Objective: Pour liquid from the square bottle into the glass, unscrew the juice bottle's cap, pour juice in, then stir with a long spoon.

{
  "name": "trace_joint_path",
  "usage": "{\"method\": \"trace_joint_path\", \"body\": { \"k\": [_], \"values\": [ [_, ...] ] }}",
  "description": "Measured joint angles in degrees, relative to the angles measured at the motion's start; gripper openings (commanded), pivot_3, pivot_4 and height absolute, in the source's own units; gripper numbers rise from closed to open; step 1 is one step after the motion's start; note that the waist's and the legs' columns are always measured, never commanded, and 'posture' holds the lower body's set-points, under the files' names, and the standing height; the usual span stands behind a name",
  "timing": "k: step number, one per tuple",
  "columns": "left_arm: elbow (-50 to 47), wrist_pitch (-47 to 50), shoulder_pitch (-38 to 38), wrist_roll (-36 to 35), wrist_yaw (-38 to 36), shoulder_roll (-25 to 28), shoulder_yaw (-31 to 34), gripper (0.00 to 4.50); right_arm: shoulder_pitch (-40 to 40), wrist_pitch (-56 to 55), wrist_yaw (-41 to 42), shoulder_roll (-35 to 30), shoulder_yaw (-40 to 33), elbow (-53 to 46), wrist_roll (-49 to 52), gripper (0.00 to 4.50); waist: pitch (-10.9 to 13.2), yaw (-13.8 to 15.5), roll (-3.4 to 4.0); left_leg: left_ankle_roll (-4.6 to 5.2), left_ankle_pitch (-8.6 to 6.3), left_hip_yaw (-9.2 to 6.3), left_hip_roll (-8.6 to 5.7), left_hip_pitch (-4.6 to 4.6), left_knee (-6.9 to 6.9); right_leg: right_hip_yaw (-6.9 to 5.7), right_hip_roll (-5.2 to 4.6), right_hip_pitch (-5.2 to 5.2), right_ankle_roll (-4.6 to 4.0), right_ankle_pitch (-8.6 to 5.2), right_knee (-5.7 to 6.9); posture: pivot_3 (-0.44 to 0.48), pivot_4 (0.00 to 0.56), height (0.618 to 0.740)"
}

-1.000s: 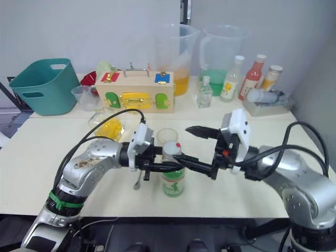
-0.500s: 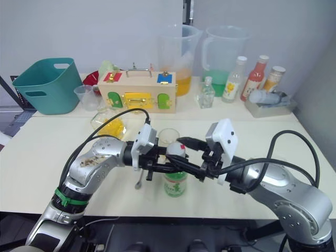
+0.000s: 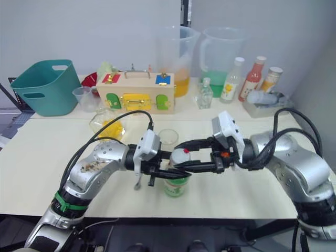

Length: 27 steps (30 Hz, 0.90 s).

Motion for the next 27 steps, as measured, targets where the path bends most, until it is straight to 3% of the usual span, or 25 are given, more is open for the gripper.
{"method": "trace_joint_path", "body": {
  "k": [6,14,15,20,27],
  "values": [
    [-1.1,0.0,0.9,-0.2,1.6,1.1,0.3,1.29,-11.0,-8.3,14.8,4.3,7.7,14.3,-4.9,1.69,0.0,-0.1,0.0,0.0,0.0,-0.02,0.02,0.07,-0.02,0.0,0.0,0.02,-0.01,0.0,0.04,0.0,0.15,0.731],
    [-2.4,1.2,2.4,-1.7,3.5,2.1,1.6,1.29,-17.8,-8.1,15.6,3.3,14.4,18.7,-3.8,1.69,0.0,-0.4,0.0,0.0,0.0,-0.05,0.02,0.04,-0.03,-0.01,-0.01,-0.03,-0.02,0.01,0.07,0.0,0.15,0.731],
    [-2.5,1.3,2.5,-1.9,3.6,2.2,1.6,1.29,-18.2,-7.1,15.6,3.3,14.5,18.8,-3.6,2.71,0.0,-0.5,0.0,0.0,0.0,-0.05,0.02,0.0,-0.03,-0.01,-0.01,-0.07,-0.02,0.01,0.08,0.0,0.15,0.731],
    [-2.5,1.3,3.3,-2.8,3.2,3.7,3.2,1.29,-17.9,-3.8,15.9,0.3,11.2,18.4,-3.5,4.33,0.0,-0.5,0.0,0.0,0.0,-0.06,0.01,-0.1,-0.04,-0.02,-0.02,-0.18,-0.02,0.01,0.08,0.0,0.15,0.731],
    [-1.0,1.1,2.4,-2.8,2.7,2.9,3.0,1.29,-10.1,4.0,9.4,-2.1,-0.2,8.8,0.6,4.48,0.0,-0.3,0.0,-0.01,0.0,-0.06,0.0,-0.11,-0.1,-0.02,-0.02,-0.17,-0.02,0.0,0.08,0.0,0.15,0.731]
  ]
}}
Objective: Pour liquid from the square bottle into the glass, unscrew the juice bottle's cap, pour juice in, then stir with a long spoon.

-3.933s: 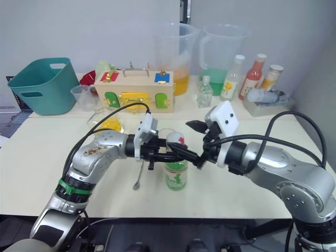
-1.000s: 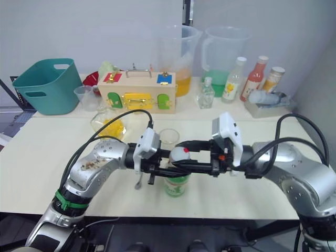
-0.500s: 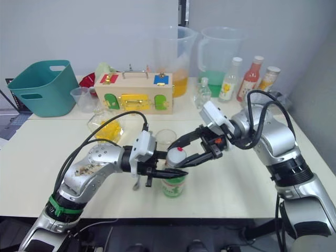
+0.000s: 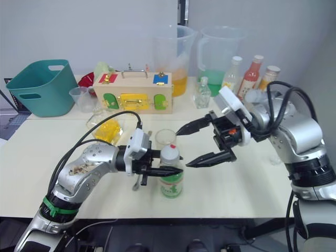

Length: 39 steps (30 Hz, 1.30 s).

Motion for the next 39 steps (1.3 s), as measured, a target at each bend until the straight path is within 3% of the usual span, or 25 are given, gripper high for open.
{"method": "trace_joint_path", "body": {
  "k": [5,11,19,20,28,34,39],
  "values": [
    [2.4,-0.2,-0.8,-0.1,-0.5,-1.0,0.4,1.29,10.2,7.0,-16.9,1.5,-9.9,-11.6,3.5,4.48,0.0,0.2,0.0,0.0,0.0,0.03,-0.01,-0.03,0.01,0.03,0.0,-0.02,0.0,0.0,-0.01,0.0,0.15,0.731],
    [4.7,-0.3,-2.2,0.0,-2.0,-2.3,-0.1,1.29,21.6,14.8,-38.6,6.0,-15.0,-27.4,8.7,4.48,0.0,0.7,-0.02,-0.02,0.01,0.01,-0.05,-0.12,0.02,0.01,-0.04,0.0,0.01,0.0,-0.05,0.0,0.15,0.731],
    [6.9,-1.1,-3.3,0.7,-3.9,-3.5,-0.3,1.29,23.3,18.3,-55.8,9.5,-15.3,-34.9,13.5,4.48,0.0,0.7,-0.01,-0.02,0.01,0.0,-0.05,-0.12,0.04,0.01,-0.03,0.01,0.01,-0.01,-0.06,0.0,0.15,0.731],
    [7.1,-1.1,-3.5,0.7,-4.0,-3.6,-0.4,1.29,23.3,18.3,-57.0,9.7,-15.1,-34.9,13.9,4.24,0.0,0.8,-0.02,-0.02,0.01,0.0,-0.05,-0.14,0.05,0.01,-0.03,0.01,0.01,-0.01,-0.07,0.0,0.15,0.731],
    [7.4,-1.1,-3.9,0.9,-4.3,-3.5,-0.6,1.29,23.5,18.3,-58.5,9.7,-14.6,-35.7,16.6,1.66,0.0,0.8,-0.02,-0.01,0.01,0.0,-0.05,-0.13,0.04,0.01,-0.03,0.02,0.02,-0.01,-0.09,0.0,0.15,0.731],
    [5.4,-1.2,-3.0,1.4,-3.8,-3.1,-0.9,1.29,22.5,16.0,-50.6,6.6,-13.4,-32.7,15.8,1.61,0.0,0.7,-0.02,-0.01,0.01,0.0,-0.04,-0.06,0.02,0.01,-0.02,0.07,0.02,-0.01,-0.12,0.0,0.15,0.731],
    [3.1,-0.9,-1.7,1.5,-2.3,-2.4,-0.8,1.29,18.0,8.6,-34.3,4.4,-7.9,-23.7,8.9,1.61,0.0,0.6,-0.02,-0.01,0.01,0.01,-0.03,0.04,-0.01,0.01,-0.01,0.17,0.03,-0.02,-0.18,0.0,0.15,0.731]
  ]
}}
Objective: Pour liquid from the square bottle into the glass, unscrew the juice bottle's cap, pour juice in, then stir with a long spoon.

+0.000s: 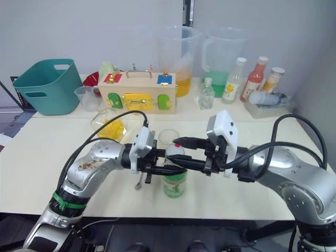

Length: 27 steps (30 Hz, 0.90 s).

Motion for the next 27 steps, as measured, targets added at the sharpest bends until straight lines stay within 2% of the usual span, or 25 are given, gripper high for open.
{"method": "trace_joint_path", "body": {
  "k": [4,7,11,12,14,16,17,20,23,27],
  "values": [
    [-1.7,0.6,0.5,0.2,1.0,0.2,-0.5,1.29,-4.5,-9.7,15.9,0.3,4.9,10.3,-6.6,1.61,0.0,0.0,0.0,0.0,0.0,0.01,0.0,0.07,-0.07,-0.01,0.0,0.05,0.01,-0.01,-0.05,0.0,0.15,0.731],
    [-3.4,1.3,1.2,0.5,2.4,0.5,-0.5,1.29,-13.3,-15.4,30.2,1.8,11.2,21.8,-11.3,1.61,0.0,-0.3,0.02,0.0,0.0,0.03,0.02,0.2,-0.13,0.0,0.0,0.14,0.01,0.0,-0.1,0.0,0.15,0.731],
    [-4.9,2.3,2.1,0.4,4.3,0.7,0.0,1.29,-21.0,-19.2,39.7,4.4,15.5,31.7,-14.2,1.61,0.0,-0.4,0.02,-0.01,0.0,0.03,0.03,0.28,-0.21,0.0,0.01,0.15,0.0,0.0,-0.09,0.0,0.15,0.731],
    [-5.0,2.5,2.3,0.3,4.7,0.8,0.2,1.29,-22.1,-19.8,40.3,4.6,16.5,33.2,-14.2,1.61,0.0,-0.3,0.02,-0.01,0.0,0.02,0.03,0.26,-0.21,0.0,0.0,0.14,0.0,0.0,-0.08,0.0,0.15,0.731],
    [-5.5,3.2,3.0,-0.2,5.5,0.9,0.9,1.29,-24.3,-20.4,40.7,4.5,18.6,35.0,-13.9,2.62,0.0,-0.3,0.02,-0.01,0.0,0.02,0.03,0.24,-0.21,0.0,-0.02,0.11,-0.01,0.01,-0.08,0.0,0.15,0.731],
    [-6.6,3.6,3.6,-0.6,6.2,1.1,1.0,1.29,-24.7,-19.5,40.7,2.9,20.5,34.5,-13.4,3.14,0.0,-0.1,0.01,-0.01,0.0,-0.01,0.03,0.18,-0.21,-0.01,-0.01,0.06,-0.01,0.01,-0.07,0.0,0.15,0.731],
    [-6.8,3.7,3.8,-0.8,6.4,1.2,1.2,1.29,-24.6,-18.4,40.7,2.5,20.7,34.1,-12.9,3.54,0.0,-0.1,0.01,-0.01,0.0,-0.01,0.02,0.1,-0.21,-0.01,-0.02,-0.02,-0.01,0.01,-0.06,0.0,0.15,0.731],
    [-7.2,4.0,3.8,-1.0,6.8,1.5,1.4,1.29,-23.9,-15.6,40.5,1.9,19.4,31.5,-11.2,4.45,0.0,-0.1,0.01,-0.02,0.01,-0.01,0.02,0.05,-0.21,-0.01,-0.01,-0.1,-0.01,0.01,0.02,0.0,0.15,0.731],
    [-7.2,3.9,3.9,-1.1,6.8,1.5,1.3,1.29,-20.5,-10.7,36.6,-0.7,13.7,25.2,-8.9,4.45,0.0,0.0,0.01,-0.02,0.01,-0.03,0.01,0.02,-0.21,-0.01,-0.02,-0.11,-0.01,0.01,0.06,0.0,0.15,0.731],
    [-6.6,3.5,3.9,-1.1,6.4,1.7,1.5,1.29,-15.0,-2.2,26.7,-3.0,5.1,16.9,-3.4,4.45,0.0,0.0,0.01,-0.01,0.01,-0.02,0.01,0.02,-0.21,-0.01,-0.01,-0.11,-0.01,0.0,0.01,0.0,0.15,0.731]
  ]
}}
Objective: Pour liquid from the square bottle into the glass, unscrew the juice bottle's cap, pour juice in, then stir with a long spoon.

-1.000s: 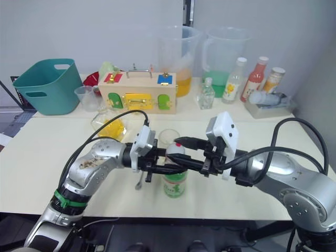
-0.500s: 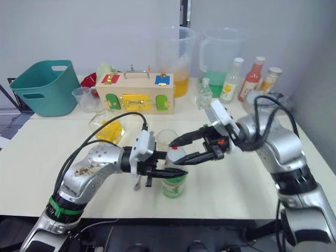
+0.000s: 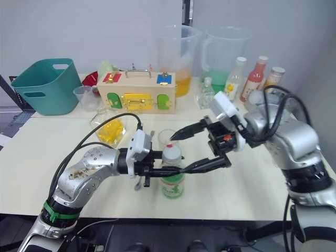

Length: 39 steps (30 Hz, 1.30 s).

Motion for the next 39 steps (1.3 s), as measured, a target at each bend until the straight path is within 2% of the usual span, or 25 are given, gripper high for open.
{"method": "trace_joint_path", "body": {
  "k": [3,6,12,18,24,27,33,35,39],
  "values": [
    [1.8,-0.6,-0.9,0.0,-1.1,-0.3,-0.1,1.29,9.5,6.1,-15.6,1.1,-5.9,-11.7,3.9,4.45,0.0,0.0,0.0,0.0,0.0,0.0,0.0,0.0,-0.03,0.01,0.01,0.01,-0.02,-0.02,0.02,0.0,0.15,0.731],
    [3.8,-1.4,-2.2,0.0,-2.0,-0.8,-0.5,1.29,14.3,10.3,-29.5,4.0,-6.6,-19.3,3.9,4.45,0.0,0.0,-0.01,-0.04,0.02,0.01,-0.03,-0.02,-0.01,0.02,-0.02,0.01,-0.02,-0.02,0.05,0.0,0.15,0.731],
    [7.1,-1.5,-4.2,0.1,-3.6,-2.6,-1.0,1.29,21.9,13.8,-48.1,8.5,-10.8,-28.0,7.6,4.45,0.0,0.4,-0.01,-0.05,0.03,-0.01,-0.07,-0.13,0.03,0.01,-0.05,0.02,0.0,-0.02,-0.02,0.0,0.15,0.731],
    [10.1,-2.6,-6.6,1.0,-6.0,-3.8,-2.1,1.29,22.0,14.6,-59.6,10.2,-11.8,-31.2,13.2,4.45,0.0,0.4,-0.01,-0.04,0.03,-0.01,-0.07,-0.14,0.03,0.01,-0.05,0.02,0.0,-0.02,-0.04,0.0,0.15,0.731],
    [11.7,-2.5,-7.7,1.4,-6.5,-4.9,-2.2,1.29,19.6,14.6,-66.1,9.8,-11.8,-31.1,18.1,4.45,0.0,0.4,-0.01,-0.04,0.03,-0.02,-0.07,-0.15,0.03,0.0,-0.05,0.03,0.0,-0.02,-0.07,0.0,0.15,0.731],
    [11.7,-2.5,-7.7,1.5,-6.5,-4.9,-2.2,1.29,19.6,14.6,-68.0,9.6,-11.7,-31.0,20.7,3.71,0.0,0.4,-0.01,-0.04,0.03,-0.02,-0.07,-0.16,0.03,0.0,-0.05,0.03,0.0,-0.02,-0.1,0.0,0.15,0.731],
    [11.5,-2.5,-7.6,1.6,-6.5,-4.9,-2.2,1.29,19.2,14.6,-69.5,7.3,-11.3,-29.9,24.6,1.7,0.0,0.3,-0.01,-0.04,0.02,-0.02,-0.06,-0.16,0.02,0.0,-0.04,0.03,0.0,-0.01,-0.12,0.0,0.15,0.731],
    [11.2,-2.5,-7.3,1.6,-6.4,-4.9,-2.1,1.29,19.1,14.4,-68.8,6.8,-11.2,-29.6,24.8,1.69,0.0,0.3,-0.01,-0.03,0.02,-0.02,-0.06,-0.16,0.02,0.0,-0.04,0.03,0.0,-0.01,-0.14,0.0,0.15,0.731],
    [9.9,-2.5,-6.5,1.9,-5.8,-4.7,-2.1,1.29,20.1,11.7,-61.7,5.5,-10.3,-28.2,21.1,1.69,0.0,0.3,-0.01,-0.02,0.02,-0.02,-0.05,-0.16,0.01,-0.01,-0.04,0.09,0.02,0.0,-0.27,0.0,0.15,0.731]
  ]
}}
